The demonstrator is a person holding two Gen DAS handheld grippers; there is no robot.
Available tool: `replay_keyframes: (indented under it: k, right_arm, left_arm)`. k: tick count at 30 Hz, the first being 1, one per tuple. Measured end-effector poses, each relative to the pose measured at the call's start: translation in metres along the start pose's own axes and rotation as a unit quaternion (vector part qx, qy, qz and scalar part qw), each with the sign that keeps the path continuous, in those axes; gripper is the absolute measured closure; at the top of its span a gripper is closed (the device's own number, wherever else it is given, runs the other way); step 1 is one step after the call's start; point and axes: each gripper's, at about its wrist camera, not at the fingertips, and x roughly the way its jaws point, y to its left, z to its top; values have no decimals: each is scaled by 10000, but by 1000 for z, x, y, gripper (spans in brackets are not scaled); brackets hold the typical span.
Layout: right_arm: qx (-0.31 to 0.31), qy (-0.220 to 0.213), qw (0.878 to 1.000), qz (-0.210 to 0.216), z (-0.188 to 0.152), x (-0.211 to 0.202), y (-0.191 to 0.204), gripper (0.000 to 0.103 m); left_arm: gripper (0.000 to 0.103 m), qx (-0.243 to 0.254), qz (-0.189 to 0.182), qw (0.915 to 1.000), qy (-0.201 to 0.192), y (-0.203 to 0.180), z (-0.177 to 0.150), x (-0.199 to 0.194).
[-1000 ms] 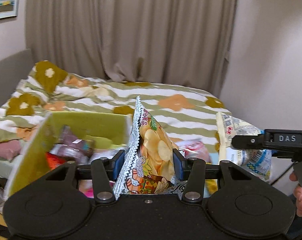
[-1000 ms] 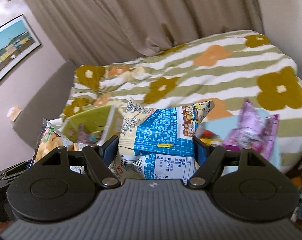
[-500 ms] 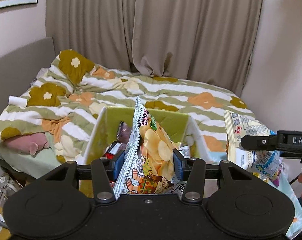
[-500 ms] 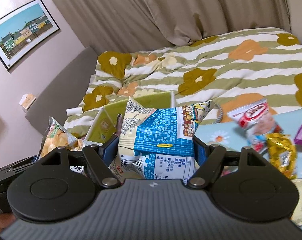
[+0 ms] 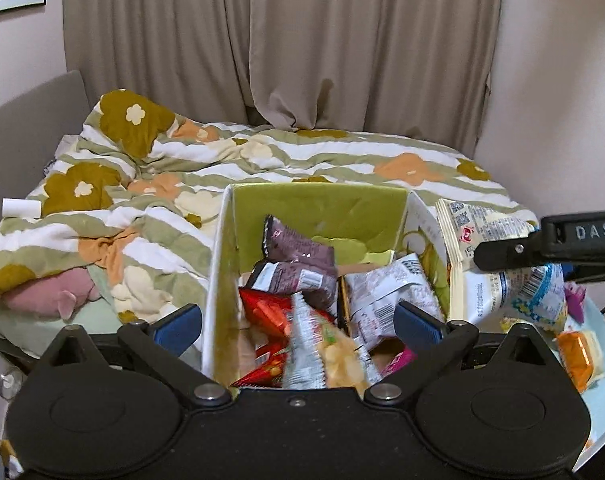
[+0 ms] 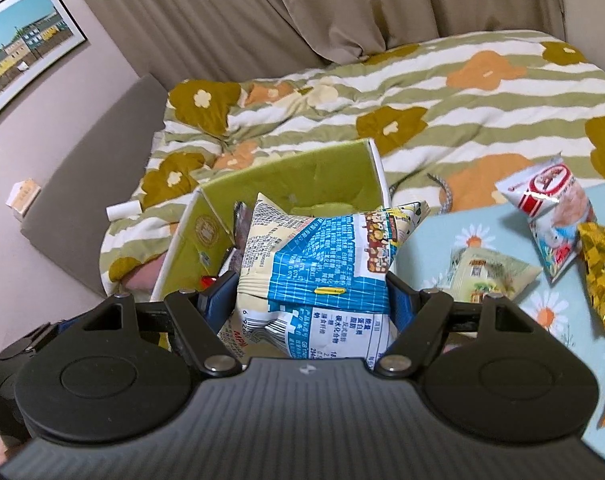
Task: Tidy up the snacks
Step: 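Carry both bags over the cardboard box and release them inside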
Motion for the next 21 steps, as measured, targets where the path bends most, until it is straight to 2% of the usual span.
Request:
replay_keyframes:
  k: [4,11,21]
  right_arm:
    - [-67,69,10000,10,3,8,6,12]
    - [-312,50,9993,211,24,25,14,12]
    - [-590,375,9972,262,57,78,13,12]
  left_arm:
    - [0,-146,-70,9999,48,4,-2,-2]
    - [0,-393,115,9992,1,4,6,-5]
    - [0,-534,323,9980,92,9,26,22]
